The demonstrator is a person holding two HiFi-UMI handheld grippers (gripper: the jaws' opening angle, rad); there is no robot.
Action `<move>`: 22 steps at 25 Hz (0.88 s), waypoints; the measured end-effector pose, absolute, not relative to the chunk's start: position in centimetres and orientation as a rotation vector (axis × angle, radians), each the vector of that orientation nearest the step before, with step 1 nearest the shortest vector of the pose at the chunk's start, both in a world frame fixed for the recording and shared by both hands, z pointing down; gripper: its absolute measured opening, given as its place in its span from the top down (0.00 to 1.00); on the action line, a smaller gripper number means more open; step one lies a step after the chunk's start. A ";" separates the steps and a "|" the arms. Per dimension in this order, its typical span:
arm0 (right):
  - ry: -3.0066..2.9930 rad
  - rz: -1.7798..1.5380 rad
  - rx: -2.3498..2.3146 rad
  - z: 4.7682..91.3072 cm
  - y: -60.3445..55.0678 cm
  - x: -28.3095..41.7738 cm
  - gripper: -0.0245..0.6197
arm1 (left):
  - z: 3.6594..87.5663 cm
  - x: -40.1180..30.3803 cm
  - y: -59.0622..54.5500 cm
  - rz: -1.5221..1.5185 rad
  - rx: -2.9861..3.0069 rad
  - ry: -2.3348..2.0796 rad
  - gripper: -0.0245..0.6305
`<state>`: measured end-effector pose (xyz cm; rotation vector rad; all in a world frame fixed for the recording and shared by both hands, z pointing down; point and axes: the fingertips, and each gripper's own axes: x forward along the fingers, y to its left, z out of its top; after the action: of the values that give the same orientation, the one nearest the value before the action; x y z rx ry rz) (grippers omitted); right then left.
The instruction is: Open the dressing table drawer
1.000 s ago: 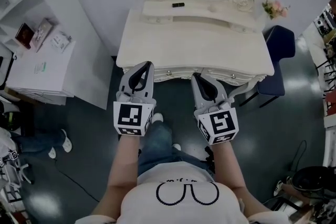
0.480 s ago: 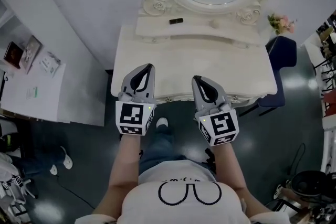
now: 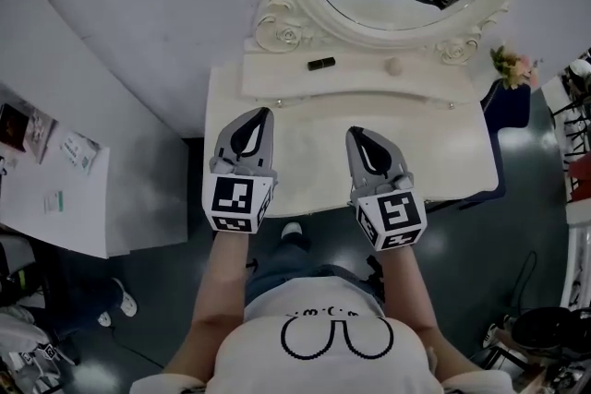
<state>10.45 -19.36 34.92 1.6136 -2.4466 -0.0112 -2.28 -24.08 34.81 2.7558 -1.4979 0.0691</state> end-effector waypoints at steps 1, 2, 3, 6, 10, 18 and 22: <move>-2.444 -0.004 1.618 35.0 -20.2 10.4 0.97 | 35.0 -2.4 -24.9 0.071 2.757 -1.490 0.96; -2.442 0.003 1.616 35.2 -20.9 10.2 0.97 | 35.2 -2.6 -25.6 0.074 2.753 -1.484 0.96; -2.440 0.008 1.607 35.5 -21.4 10.1 0.97 | 35.6 -2.7 -26.3 0.083 2.746 -1.480 0.96; -2.434 0.024 1.574 36.5 -22.6 9.7 0.97 | 36.8 -3.2 -28.0 0.117 2.716 -1.491 0.96; -2.415 0.070 1.566 37.9 -23.8 10.4 0.97 | 38.4 -3.2 -29.7 0.108 2.636 -1.511 0.80; -2.413 0.131 1.538 40.0 -27.1 12.0 0.97 | 43.1 -2.2 -31.9 0.172 2.545 -1.557 0.61; -2.418 0.162 1.475 41.9 -28.6 12.6 0.97 | 46.4 -1.4 -32.8 0.220 2.463 -1.567 0.61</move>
<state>12.61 -28.59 41.88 1.4746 -2.4183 0.1617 -1.37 -32.83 46.41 2.4628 -1.5668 0.2198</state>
